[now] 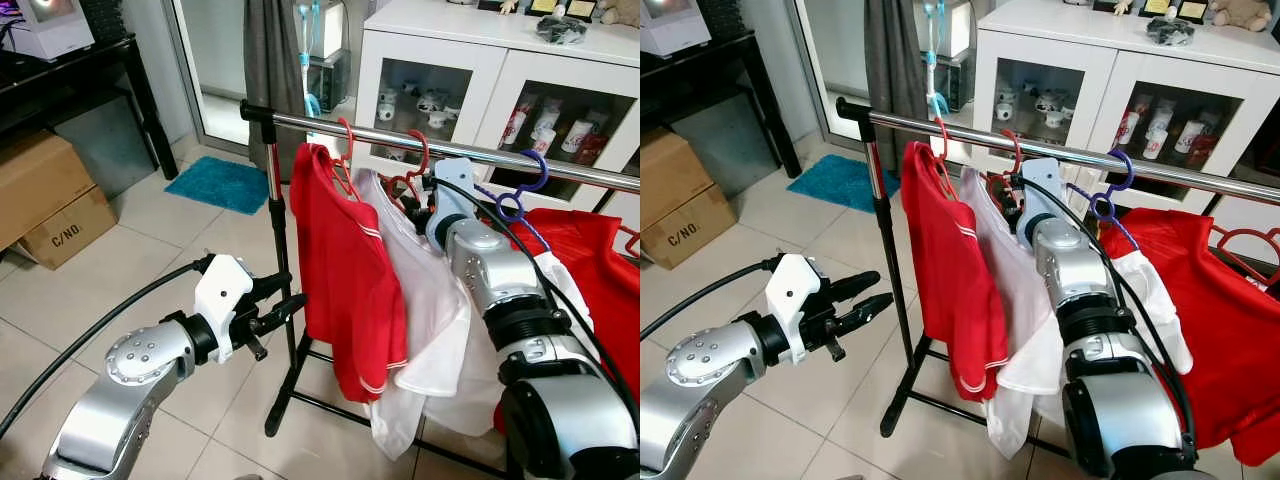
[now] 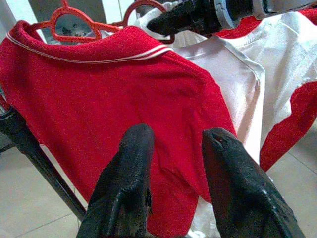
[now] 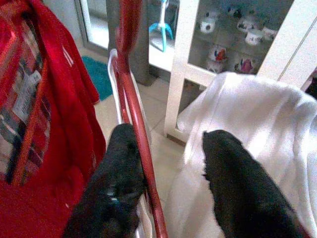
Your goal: Hang hanger
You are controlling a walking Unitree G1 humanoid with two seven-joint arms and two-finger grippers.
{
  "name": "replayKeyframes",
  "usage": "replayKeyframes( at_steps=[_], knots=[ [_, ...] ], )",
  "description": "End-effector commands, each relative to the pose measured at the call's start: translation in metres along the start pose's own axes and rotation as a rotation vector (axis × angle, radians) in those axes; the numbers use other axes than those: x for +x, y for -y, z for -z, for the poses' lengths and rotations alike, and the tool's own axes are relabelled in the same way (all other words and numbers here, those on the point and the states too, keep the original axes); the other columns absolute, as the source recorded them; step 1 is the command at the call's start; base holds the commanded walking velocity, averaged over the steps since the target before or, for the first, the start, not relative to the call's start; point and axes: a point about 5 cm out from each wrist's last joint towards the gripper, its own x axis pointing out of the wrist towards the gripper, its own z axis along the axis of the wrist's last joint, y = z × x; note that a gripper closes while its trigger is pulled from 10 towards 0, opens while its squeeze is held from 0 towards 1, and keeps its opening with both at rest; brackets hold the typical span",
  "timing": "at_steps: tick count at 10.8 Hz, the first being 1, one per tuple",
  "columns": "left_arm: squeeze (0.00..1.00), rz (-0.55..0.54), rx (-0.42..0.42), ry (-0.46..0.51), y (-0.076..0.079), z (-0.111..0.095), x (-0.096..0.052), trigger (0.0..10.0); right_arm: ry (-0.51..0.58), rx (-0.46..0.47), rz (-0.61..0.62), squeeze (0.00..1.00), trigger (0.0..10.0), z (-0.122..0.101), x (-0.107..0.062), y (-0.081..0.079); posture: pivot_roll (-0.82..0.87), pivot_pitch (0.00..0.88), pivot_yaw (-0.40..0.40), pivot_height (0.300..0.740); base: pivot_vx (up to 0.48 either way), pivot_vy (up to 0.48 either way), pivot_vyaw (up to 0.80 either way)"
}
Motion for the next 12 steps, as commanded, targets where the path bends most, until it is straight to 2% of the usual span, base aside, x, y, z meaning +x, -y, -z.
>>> replayKeyframes(
  at_steps=[1, 4, 12],
  knots=[
    [0.0, 0.018, 0.004, 0.007, 0.0009, -0.0043, 0.0014, 10.0, -0.007, -0.019, -0.012, 0.0, 0.0, -0.0065, 0.0001, -0.0003, 0.11, 0.0, 0.011, 0.74, 0.0, 0.0, 0.0],
    [0.0, 0.03, 0.005, 0.01, 0.0036, -0.0048, 0.0025, 10.0, -0.033, 0.004, -0.036, 0.0, 0.0, -0.007, -0.0006, -0.0014, 0.1, 0.0, 0.014, 0.74, 0.0, 0.0, 0.0],
    [0.0, 0.024, 0.014, 0.011, 0.0054, -0.0078, 0.0025, 10.0, -0.034, -0.014, -0.069, 0.0, 0.0, -0.007, -0.0052, -0.0001, 0.1, 0.0, 0.002, 0.74, 0.0, 0.0, 0.0]
  ],
)
